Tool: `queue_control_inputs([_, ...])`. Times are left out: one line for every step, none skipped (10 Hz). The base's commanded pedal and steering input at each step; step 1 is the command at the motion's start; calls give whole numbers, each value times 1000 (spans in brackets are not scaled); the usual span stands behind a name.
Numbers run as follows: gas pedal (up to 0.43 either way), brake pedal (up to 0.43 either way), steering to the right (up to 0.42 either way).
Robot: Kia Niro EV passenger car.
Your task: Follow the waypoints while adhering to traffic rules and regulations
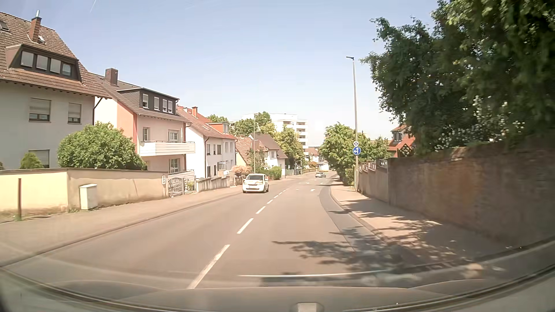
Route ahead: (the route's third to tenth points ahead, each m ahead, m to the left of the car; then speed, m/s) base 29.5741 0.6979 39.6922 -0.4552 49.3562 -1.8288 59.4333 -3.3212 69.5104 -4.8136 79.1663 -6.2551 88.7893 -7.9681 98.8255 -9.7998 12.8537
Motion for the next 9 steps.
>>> queue_control_inputs([0, 226, 26])
queue_control_inputs([0, 232, 29])
queue_control_inputs([0, 238, 29])
queue_control_inputs([0, 232, 30])
queue_control_inputs([0, 232, 30])
queue_control_inputs([0, 232, 29])
queue_control_inputs([0, 238, 28])
queue_control_inputs([0, 232, 26])
queue_control_inputs([0, 232, 26])
